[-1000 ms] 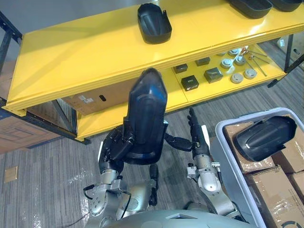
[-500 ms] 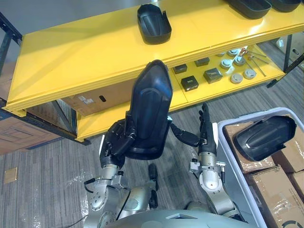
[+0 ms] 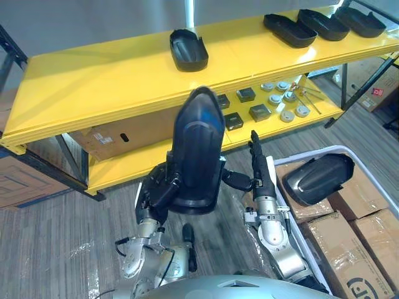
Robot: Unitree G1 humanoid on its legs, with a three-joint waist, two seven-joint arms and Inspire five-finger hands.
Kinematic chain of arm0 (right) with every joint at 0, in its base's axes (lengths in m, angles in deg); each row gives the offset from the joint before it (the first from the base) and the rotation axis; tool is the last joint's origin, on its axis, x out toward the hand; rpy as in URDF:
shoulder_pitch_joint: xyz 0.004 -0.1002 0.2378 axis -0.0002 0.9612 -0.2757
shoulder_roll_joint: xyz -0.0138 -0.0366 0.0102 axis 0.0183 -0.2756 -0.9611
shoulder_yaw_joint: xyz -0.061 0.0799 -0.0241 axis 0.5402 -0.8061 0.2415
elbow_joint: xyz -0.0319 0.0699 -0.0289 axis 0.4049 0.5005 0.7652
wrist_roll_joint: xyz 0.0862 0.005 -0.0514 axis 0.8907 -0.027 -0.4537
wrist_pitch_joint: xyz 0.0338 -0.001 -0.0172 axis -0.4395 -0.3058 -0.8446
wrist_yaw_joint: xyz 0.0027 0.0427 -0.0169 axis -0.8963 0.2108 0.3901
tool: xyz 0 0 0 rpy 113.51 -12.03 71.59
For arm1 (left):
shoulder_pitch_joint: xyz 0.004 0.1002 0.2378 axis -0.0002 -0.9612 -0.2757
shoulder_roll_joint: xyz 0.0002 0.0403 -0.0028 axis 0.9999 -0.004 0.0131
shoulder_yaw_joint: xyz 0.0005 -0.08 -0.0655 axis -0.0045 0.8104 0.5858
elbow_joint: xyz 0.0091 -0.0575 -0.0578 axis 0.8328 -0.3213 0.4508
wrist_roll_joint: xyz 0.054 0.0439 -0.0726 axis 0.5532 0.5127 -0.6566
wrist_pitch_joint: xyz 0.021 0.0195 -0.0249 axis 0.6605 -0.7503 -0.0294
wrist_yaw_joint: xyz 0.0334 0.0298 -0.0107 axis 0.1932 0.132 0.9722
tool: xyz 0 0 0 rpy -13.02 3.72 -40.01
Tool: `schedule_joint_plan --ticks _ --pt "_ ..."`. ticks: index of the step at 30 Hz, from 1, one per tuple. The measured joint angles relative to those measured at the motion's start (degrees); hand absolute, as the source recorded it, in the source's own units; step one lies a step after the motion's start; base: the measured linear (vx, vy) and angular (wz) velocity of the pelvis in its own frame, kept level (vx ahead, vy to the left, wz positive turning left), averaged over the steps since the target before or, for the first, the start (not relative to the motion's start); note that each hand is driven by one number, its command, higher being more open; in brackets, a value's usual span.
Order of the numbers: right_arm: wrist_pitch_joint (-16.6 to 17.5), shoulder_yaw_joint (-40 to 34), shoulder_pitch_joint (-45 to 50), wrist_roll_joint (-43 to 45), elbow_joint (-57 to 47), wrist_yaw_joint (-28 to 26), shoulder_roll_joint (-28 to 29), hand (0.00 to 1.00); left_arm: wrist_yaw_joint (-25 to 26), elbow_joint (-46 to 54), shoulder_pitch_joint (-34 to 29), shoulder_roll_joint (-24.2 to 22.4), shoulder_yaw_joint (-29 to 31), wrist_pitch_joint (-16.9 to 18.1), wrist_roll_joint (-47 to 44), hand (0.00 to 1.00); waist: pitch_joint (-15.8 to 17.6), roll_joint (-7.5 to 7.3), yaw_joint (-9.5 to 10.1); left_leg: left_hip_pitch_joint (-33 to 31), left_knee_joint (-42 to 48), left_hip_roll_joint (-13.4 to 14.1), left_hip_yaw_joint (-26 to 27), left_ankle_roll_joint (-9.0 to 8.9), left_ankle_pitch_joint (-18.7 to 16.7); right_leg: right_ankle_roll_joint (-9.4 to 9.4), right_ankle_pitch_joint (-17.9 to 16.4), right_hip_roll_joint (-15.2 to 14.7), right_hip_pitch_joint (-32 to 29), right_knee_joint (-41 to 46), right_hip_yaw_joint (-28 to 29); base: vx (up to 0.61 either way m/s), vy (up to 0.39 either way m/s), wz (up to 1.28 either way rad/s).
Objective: Walk over and take three plastic housings, then place them on the shelf
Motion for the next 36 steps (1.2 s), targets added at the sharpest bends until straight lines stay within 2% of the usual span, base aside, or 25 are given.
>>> schedule_joint_plan --ticks 1,2,3,4,6,10,13,18,22,25,29,31,36 --pt "0.14 -0.42 1.56 0.96 0.0 -0.6 -0.24 1.0 -0.83 -1.61 -0.4 -0.09 -0.24 -0.11 0.32 0.0 -0.32 0.32 -0.23 1.44 1.27 -0.11 0.58 -1.55 -2.28 0.12 0.0 -0.74 -0.62 -0.04 0.49 -0.05 0.016 -0.08" --pt "0.47 -1.08 2.63 0.97 0.0 -0.75 -0.25 1.0 -1.36 -2.85 -0.67 -0.13 -0.42 -0.12 0.45 0.0 -0.97 1.08 -0.87 4.25 -3.74 -0.2 1.86 -1.68 -2.69 0.72 0.46 -1.06 -1.49 -0.06 0.58 -0.03 0.043 -0.07" --pt "0.56 -1.14 2.8 0.97 0.37 -0.74 -0.02 1.0 -1.47 -3.68 -0.44 0.05 -0.51 -0.15 0.44 0.0 -1.02 0.91 -1.59 6.0 -8.32 -1.45 2.44 -1.08 0.12 0.66 0.91 -1.63 -1.67 -0.23 0.65 0.02 0.04 -0.07" --pt "0.69 -1.15 3.21 0.78 0.36 -0.71 0.12 1.0 -1.47 -3.92 -0.23 0.14 -1.04 -0.18 0.43 0.0 -1.37 1.11 -2.04 7.27 -12.78 -2.29 2.45 -0.73 2.41 1.69 2.53 -1.49 -1.64 -1.4 0.33 0.03 0.026 0.04" --pt "0.7 -1.41 3.78 0.63 0.41 -0.3 0.41 1.0 -1.56 -3.87 0.7 0.82 -1.21 -0.21 0.75 0.0 -1.49 0.38 -2.21 7.33 -15.27 -2.74 1.9 -0.56 3.92 2.17 4.08 -1.05 -1.59 -3.01 -0.29 0.05 0.016 0.15" --pt "0.86 -1.28 4.15 0.79 0.42 0.85 1.41 1.0 -1.78 -3.74 0.76 0.79 -1.2 -0.36 0.55 0.0 -2.33 -0.42 -2.52 9.7 -19.08 -4.11 1.16 -0.31 5.38 2.33 4.26 -1.56 -0.38 -3.29 -0.92 0.04 0.038 0.13" --pt "0.89 -1.04 4.25 0.85 0.42 1.37 2.52 1.0 -1.78 -2.8 0.72 0.91 -0.93 -0.48 0.53 0.0 -2.66 -0.49 -2.33 9.67 -19.28 -4.25 1.02 -0.35 5.37 2.33 4.26 -1.6 -0.42 -3.32 -0.86 -0.01 0.02 0.01" --pt "1.13 -0.4 5.65 0.69 0.65 1.45 2.21 1.0 -1.09 -2.15 -0.29 1.13 -1.33 -0.61 0.9 0.0 -3.34 0.54 -2.12 9.28 -19.51 -4.12 1.02 -0.64 5.16 2.12 4.13 -1.44 -0.89 -3.23 -0.59 -0.03 0.016 0.0" --pt "1.16 0.35 6.03 0.37 1.63 -0.65 1.16 1.0 0.43 -1.85 -0.29 1.09 -1.58 -0.7 0.93 0.0 -4.26 1.02 -2.04 9.0 -19.51 -4.01 1.06 -0.61 5.27 2.12 4.13 -1.28 -1.3 -3.33 -0.31 0.0 0.0 0.0" --pt "1.99 0.89 6.05 0.58 1.67 -2.94 -0.03 1.0 1.43 -0.21 -0.31 1.02 -1.55 -0.7 0.94 0.0 -4.73 0.56 -1.82 8.82 -19.5 -4.15 -0.23 -0.36 5.62 2.2 4.13 -1.23 -0.91 -3.14 -1.28 0.02 -0.017 0.13" --pt "4.72 1.44 5.53 2.98 1.67 -7.54 -0.19 1.0 3.42 2.96 -0.21 0.62 -0.69 -0.69 1.23 0.0 -5.0 0.23 -1.24 7.57 -19.33 -4.73 -4.08 -0.34 7.06 2.14 3.89 -1.06 -0.1 -3.07 -4.89 0.01 -0.034 0.51" --pt "4.81 2.42 4.81 4.04 2.36 -9.0 -0.15 1.0 4.18 3.86 -0.33 -0.09 0.48 -0.7 1.58 0.0 -5.01 0.2 -0.76 7.55 -19.32 -5.31 -6.48 -0.35 7.63 2.29 3.48 -1.1 1.19 -2.99 -6.89 -0.03 -0.02 0.69" --pt "4.77 6.95 0.22 7.55 7.28 -10.42 0.27 1.0 4.99 6.86 -3.52 -1.18 8.04 -0.59 5.87 0.0 -5.07 0.36 2.75 7.34 -19.54 -5.79 -10.58 -0.84 8.28 1.99 1.87 -0.96 2.83 -1.86 -10.63 -0.09 -0.009 0.43"
